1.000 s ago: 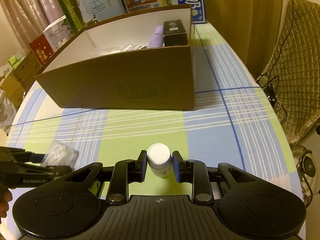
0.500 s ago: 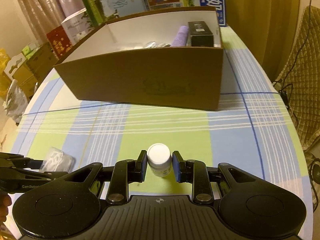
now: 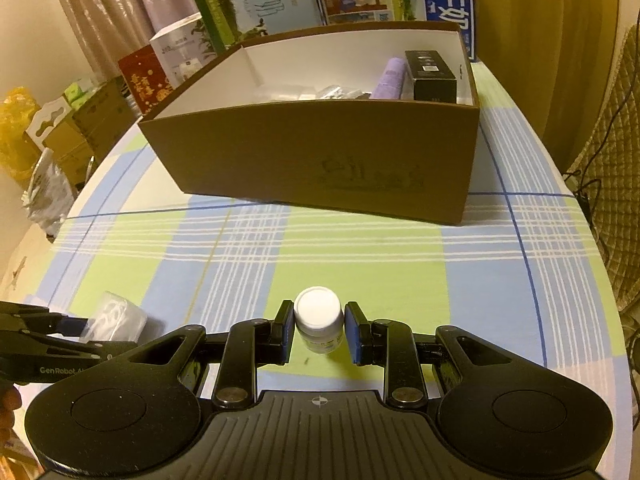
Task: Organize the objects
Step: 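Carry the pill bottle in the right tool while the left tool carries the floss box into the box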
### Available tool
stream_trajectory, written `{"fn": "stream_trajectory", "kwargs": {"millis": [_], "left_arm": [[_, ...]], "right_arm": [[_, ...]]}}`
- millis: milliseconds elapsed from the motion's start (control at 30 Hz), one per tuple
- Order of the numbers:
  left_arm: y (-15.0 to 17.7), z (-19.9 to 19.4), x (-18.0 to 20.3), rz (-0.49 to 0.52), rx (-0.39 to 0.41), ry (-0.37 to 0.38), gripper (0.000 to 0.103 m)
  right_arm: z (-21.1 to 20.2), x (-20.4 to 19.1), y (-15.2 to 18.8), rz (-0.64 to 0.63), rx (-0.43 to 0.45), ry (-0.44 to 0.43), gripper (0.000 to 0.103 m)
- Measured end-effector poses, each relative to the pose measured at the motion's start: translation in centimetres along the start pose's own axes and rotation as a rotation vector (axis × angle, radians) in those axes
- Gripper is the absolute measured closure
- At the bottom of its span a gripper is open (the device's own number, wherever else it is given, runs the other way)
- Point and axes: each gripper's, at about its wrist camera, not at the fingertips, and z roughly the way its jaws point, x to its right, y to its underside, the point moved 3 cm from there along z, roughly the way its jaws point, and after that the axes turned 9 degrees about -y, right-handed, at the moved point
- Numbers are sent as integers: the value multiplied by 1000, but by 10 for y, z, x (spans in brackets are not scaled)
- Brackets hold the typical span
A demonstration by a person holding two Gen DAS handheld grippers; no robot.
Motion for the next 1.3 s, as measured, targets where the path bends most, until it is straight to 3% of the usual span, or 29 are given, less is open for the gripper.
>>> {"fn": "stream_trajectory", "kwargs": {"millis": [633, 1300], "left_arm": [[-35, -44, 3, 12, 113, 28, 50], [-150, -72, 20, 83, 304, 40, 50]], "right_arm": [[-18, -14, -20, -27, 50, -50, 79], [-32, -19, -120, -70, 191, -138, 79]]}}
